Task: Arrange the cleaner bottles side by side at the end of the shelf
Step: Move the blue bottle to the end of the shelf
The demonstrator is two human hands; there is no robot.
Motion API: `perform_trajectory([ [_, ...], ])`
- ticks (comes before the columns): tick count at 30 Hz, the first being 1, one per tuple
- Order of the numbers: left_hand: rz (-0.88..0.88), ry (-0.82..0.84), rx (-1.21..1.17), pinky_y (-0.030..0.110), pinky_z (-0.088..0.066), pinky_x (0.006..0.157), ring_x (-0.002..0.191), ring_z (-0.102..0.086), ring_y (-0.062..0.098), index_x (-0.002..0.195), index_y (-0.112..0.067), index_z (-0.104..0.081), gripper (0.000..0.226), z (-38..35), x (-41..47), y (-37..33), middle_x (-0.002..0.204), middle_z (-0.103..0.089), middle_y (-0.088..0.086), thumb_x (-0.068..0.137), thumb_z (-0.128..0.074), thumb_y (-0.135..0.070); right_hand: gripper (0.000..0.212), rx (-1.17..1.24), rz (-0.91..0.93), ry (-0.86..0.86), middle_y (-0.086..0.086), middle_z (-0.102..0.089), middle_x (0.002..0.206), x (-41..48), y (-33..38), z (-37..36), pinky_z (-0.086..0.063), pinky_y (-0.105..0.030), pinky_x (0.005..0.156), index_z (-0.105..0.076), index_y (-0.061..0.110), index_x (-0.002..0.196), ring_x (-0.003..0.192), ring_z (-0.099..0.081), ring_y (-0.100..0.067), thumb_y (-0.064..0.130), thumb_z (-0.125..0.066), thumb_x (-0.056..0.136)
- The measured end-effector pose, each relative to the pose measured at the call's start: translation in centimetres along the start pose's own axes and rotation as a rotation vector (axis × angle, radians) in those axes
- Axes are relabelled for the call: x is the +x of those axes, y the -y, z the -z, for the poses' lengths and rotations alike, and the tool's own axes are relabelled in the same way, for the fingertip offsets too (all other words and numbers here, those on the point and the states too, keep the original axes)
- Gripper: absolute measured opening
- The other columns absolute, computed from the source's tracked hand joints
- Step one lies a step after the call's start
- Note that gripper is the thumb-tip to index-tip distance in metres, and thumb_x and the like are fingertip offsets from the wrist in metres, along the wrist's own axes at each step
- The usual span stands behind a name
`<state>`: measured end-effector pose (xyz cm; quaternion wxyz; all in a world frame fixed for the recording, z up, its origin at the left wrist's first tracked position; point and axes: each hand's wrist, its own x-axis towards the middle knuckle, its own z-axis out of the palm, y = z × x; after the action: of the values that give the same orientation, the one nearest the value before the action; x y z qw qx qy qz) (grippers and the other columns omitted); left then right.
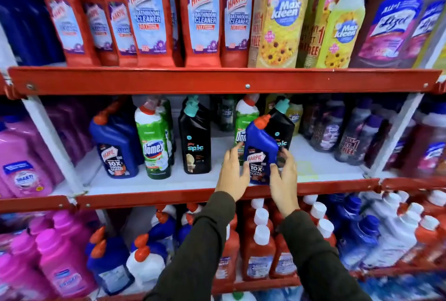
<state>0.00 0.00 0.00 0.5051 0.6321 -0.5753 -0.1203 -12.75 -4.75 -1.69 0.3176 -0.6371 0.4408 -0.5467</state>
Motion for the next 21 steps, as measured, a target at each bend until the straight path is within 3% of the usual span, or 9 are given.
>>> perform_trajectory([
  [4,0.165,0.1,-0.027,0.045,-0.046,0.108,0.127,-0.054,0.03,0.146,-0.015,-0.035,0.055,-1.2,0.9,0.8,0.138,-0.055,0.014,0.093,-0.05,-0.008,0.051,-0.023,-0.103,0.177,-0.012,-0.064,0.134,0.6,-1.2,0.4,-0.051,-0.046,0.107,-0.047,0.014,0.141,0.12,-0.063,-0.025,0.005,-0.057,0.092],
  [7,0.227,0.139,-0.063,0.047,-0.049,0.105,0.123,-0.058,0.032,0.144,-0.017,-0.036,0.054,-1.9,1.2,1.8,0.134,-0.06,0.015,0.093,-0.052,-0.01,0.043,-0.013,-0.099,0.194,-0.01,-0.069,0.125,0.6,-1.5,0.7,-0.053,-0.037,0.101,-0.052,0.017,0.133,0.115,-0.066,-0.024,0.005,-0.063,0.093],
  [11,0.233,0.154,-0.116,0.043,-0.049,0.107,0.123,-0.059,0.028,0.141,-0.013,-0.04,0.051,-1.7,1.3,1.9,0.133,-0.061,0.015,0.093,-0.057,-0.01,0.039,0.012,-0.079,0.205,-0.008,-0.071,0.122,0.6,-1.8,0.9,-0.055,-0.039,0.1,-0.055,0.015,0.131,0.113,-0.068,-0.021,0.009,-0.065,0.094],
  [13,0.243,0.14,-0.164,0.037,-0.051,0.104,0.117,-0.061,0.023,0.139,-0.012,-0.044,0.049,-1.2,1.0,1.8,0.129,-0.063,0.013,0.093,-0.059,-0.008,0.04,0.029,-0.064,0.208,-0.007,-0.071,0.124,0.2,-1.7,0.8,-0.055,-0.039,0.102,-0.054,0.014,0.133,0.115,-0.067,-0.019,0.011,-0.065,0.095],
  [17,0.225,0.071,-0.237,0.003,-0.049,0.08,0.102,-0.06,0.001,0.138,-0.015,-0.047,0.046,1.3,0.0,2.2,0.124,-0.063,0.003,0.094,-0.061,-0.012,0.044,0.092,-0.018,0.227,-0.001,-0.069,0.127,-0.4,-0.4,-0.5,-0.053,-0.011,0.093,-0.053,0.016,0.138,0.116,-0.065,-0.003,0.014,-0.065,0.096],
  [19,0.199,0.017,-0.274,0.001,-0.048,0.078,0.108,-0.059,0.004,0.138,-0.017,-0.048,0.046,2.7,-0.5,2.4,0.129,-0.062,0.002,0.094,-0.061,-0.016,0.045,0.139,-0.003,0.241,0.004,-0.069,0.125,-0.7,0.7,-1.3,-0.051,-0.007,0.088,-0.052,0.018,0.14,0.113,-0.064,0.004,0.015,-0.064,0.097],
  [21,0.181,-0.04,-0.31,0.002,-0.049,0.076,0.112,-0.059,0.005,0.138,-0.021,-0.048,0.047,4.2,-1.0,2.4,0.133,-0.061,0.003,0.094,-0.062,-0.02,0.045,0.177,0.014,0.266,0.009,-0.068,0.126,-1.2,2.0,-2.3,-0.052,-0.009,0.089,-0.051,0.021,0.141,0.116,-0.064,0.001,0.018,-0.063,0.098],
])
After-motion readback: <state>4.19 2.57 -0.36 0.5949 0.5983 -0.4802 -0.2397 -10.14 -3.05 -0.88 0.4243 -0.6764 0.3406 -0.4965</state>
